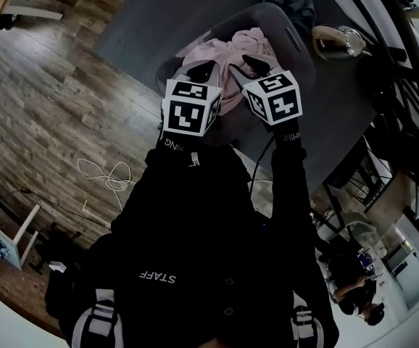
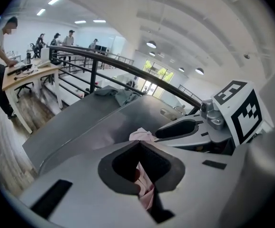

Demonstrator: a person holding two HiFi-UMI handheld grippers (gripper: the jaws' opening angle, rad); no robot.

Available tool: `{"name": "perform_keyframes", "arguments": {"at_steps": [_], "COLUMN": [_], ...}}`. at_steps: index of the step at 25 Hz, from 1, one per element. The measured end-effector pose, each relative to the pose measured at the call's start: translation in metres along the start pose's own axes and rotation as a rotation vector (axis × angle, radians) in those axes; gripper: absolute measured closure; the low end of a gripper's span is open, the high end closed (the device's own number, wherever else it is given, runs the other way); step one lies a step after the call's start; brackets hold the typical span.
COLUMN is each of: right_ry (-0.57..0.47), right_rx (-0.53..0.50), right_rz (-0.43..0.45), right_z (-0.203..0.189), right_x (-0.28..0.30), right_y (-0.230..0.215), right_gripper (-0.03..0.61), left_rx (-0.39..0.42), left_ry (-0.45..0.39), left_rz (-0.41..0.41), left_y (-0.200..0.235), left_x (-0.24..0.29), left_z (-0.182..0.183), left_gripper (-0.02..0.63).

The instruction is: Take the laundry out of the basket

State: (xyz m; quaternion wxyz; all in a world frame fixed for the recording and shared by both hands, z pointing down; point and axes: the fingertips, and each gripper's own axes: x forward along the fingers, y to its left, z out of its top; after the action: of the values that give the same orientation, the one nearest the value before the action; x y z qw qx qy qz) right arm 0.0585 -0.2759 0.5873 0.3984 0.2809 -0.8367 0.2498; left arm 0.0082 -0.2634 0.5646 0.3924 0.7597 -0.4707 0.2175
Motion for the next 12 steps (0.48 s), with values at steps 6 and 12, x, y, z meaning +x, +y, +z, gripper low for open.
{"name": "perform_keyframes", "arguments": {"at_steps": [6,12], "right_ry": [0.076,0.189], "right_rx": [-0.026,-0.165], "right_rz": [0.059,0.154], "right_z": [-0.011,-0.033], "right_x": [0.019,0.041], "right_y": [-0.010,-0.012], "right_gripper": [0.352,0.236], "left_rx": [-0.037,-0.076], "left_ry": [0.027,0.060], "left_rz": [0.047,0.073], "left_y": [0.011,0.021], "left_x": [0.015,0.023], "left_z": [-0.003,-0.010], "left_gripper": [0.615,0.615]}}
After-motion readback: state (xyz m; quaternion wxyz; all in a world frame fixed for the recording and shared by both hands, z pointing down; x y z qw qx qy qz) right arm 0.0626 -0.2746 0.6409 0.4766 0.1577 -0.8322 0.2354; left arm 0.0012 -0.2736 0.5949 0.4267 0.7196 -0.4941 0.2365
